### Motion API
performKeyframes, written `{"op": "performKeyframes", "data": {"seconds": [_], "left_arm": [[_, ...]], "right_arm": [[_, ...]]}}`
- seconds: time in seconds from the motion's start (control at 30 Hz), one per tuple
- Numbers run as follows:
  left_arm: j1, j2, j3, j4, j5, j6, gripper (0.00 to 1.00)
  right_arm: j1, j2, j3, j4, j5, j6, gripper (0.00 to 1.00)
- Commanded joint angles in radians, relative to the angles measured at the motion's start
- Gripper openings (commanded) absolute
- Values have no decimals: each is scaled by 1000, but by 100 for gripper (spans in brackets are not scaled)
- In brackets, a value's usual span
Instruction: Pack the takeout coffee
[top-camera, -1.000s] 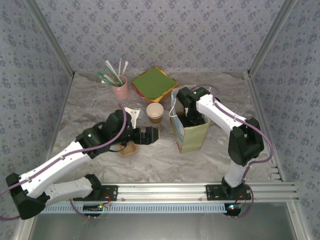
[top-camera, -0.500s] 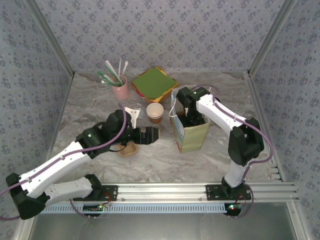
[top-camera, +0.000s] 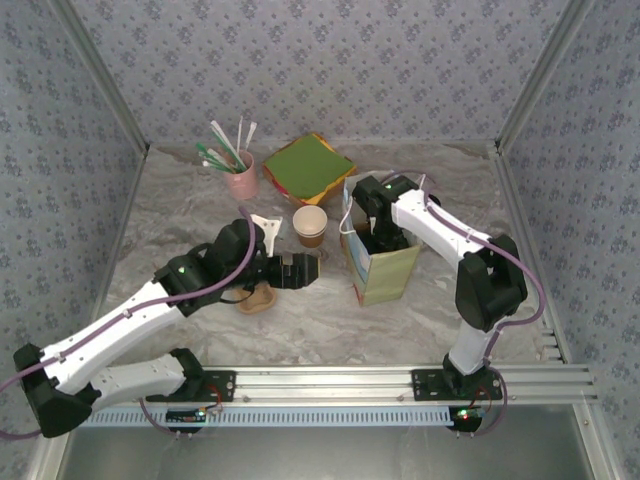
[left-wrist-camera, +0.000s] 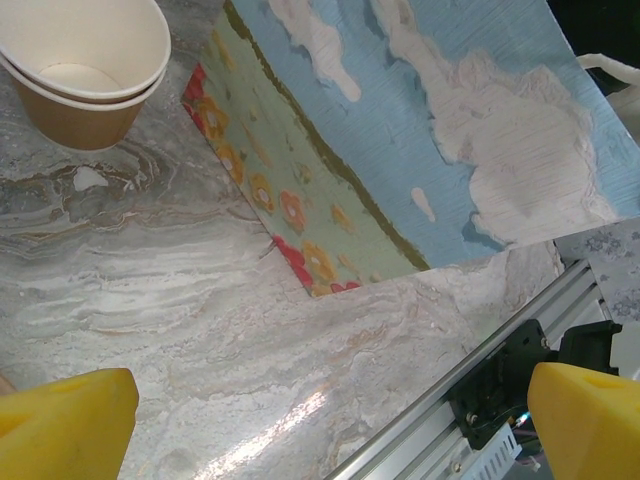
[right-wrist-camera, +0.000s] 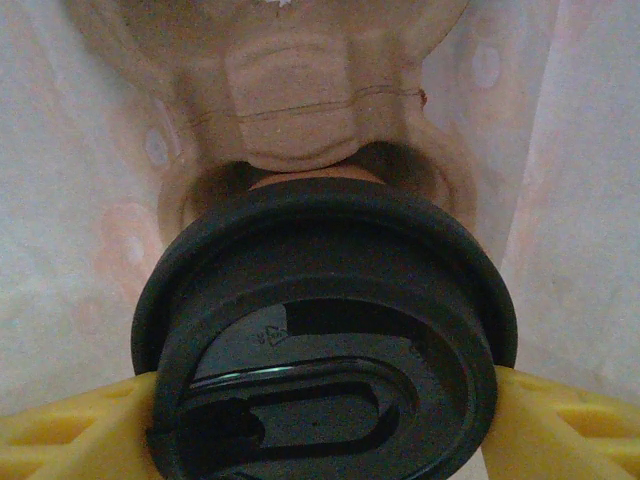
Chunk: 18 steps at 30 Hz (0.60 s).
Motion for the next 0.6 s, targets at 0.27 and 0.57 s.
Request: {"op": "performKeyframes", "data": {"seconds": [0.27, 0.57], "left_arm": [[-6, 5, 10, 20, 4, 5, 100], [-6, 2, 9, 18, -1, 5, 100]], "right_arm": [[4, 30, -23, -20, 8, 10, 79], [4, 33, -21, -21, 7, 11, 80]]}}
